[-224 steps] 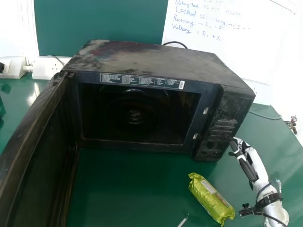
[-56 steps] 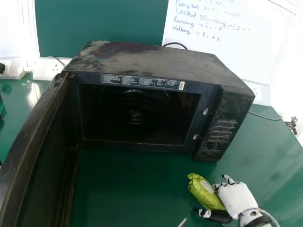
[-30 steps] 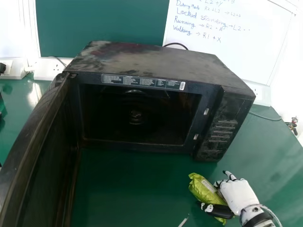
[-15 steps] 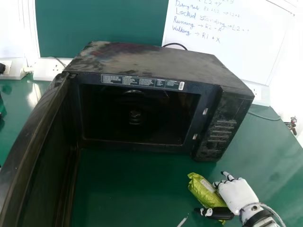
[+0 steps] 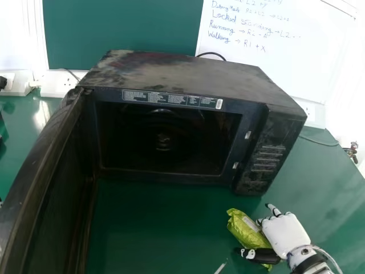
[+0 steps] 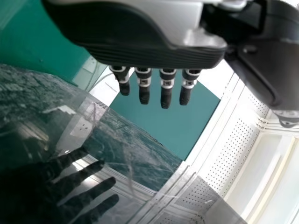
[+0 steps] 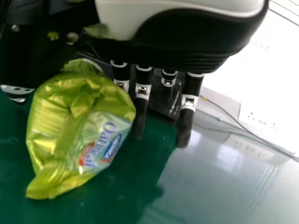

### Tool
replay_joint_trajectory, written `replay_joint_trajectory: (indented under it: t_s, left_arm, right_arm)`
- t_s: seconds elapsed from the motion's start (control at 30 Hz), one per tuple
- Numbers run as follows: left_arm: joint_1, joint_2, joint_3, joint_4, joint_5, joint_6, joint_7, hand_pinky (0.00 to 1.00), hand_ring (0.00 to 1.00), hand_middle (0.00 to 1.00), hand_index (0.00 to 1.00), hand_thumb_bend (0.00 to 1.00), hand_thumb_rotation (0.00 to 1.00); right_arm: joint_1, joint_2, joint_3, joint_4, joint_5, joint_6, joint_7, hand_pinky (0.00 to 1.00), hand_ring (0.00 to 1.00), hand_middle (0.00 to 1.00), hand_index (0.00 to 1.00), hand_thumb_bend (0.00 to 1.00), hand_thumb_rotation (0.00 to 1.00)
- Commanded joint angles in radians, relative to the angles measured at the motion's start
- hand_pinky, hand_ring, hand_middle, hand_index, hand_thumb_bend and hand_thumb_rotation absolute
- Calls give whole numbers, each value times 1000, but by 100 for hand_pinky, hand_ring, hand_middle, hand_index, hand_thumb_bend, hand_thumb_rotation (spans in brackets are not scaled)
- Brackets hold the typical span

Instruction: Put biscuit inside oven

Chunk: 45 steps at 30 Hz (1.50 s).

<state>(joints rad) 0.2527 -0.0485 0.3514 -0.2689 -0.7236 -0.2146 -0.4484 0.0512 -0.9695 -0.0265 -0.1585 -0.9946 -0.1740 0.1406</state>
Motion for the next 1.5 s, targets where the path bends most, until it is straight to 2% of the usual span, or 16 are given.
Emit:
replay_joint_trajectory:
  t_s: [0.0,0.03,0.07,0.17,0.2,0.33,1.03,1.3,1.47]
  left_arm:
    - [16,-10,-9,-10,3,-9,3,98,100,100,100,87,80]
    - [18,-11,-10,-11,3,-11,4,98,100,100,100,87,80]
    - [19,-10,-11,-12,4,-12,5,98,100,100,100,87,81]
    - [23,-9,-14,-15,2,-13,5,98,100,100,100,86,81]
    - [23,-9,-13,-14,-3,-13,2,97,100,100,100,86,81]
    - [24,-9,-14,-12,-4,-19,-4,98,100,100,100,86,80]
    - [24,-2,-10,-8,-24,-23,-9,100,100,100,100,85,78]
    - [23,-5,-12,-6,-17,-27,-8,100,100,100,100,85,78]
    - [22,-5,-13,-7,-15,-26,-4,100,100,100,100,85,78]
  right_arm:
    - [16,13,28,25,-16,-7,-16,34,43,52,59,94,15]
    - [14,13,32,33,-25,-11,-42,30,39,48,57,92,12]
    - [13,12,36,39,-30,-14,-60,26,35,45,52,69,13]
    - [12,7,44,47,-35,-18,-93,19,30,40,49,55,13]
    - [12,4,45,49,-35,-22,-103,17,28,40,51,53,5]
    - [14,2,45,62,-24,-38,-135,15,28,39,51,52,0]
    - [7,-14,44,76,25,-70,-130,18,29,39,51,52,0]
    - [-14,-3,34,70,72,-62,-90,19,29,39,51,52,0]
    - [-37,2,22,34,106,-43,-36,16,25,39,49,53,0]
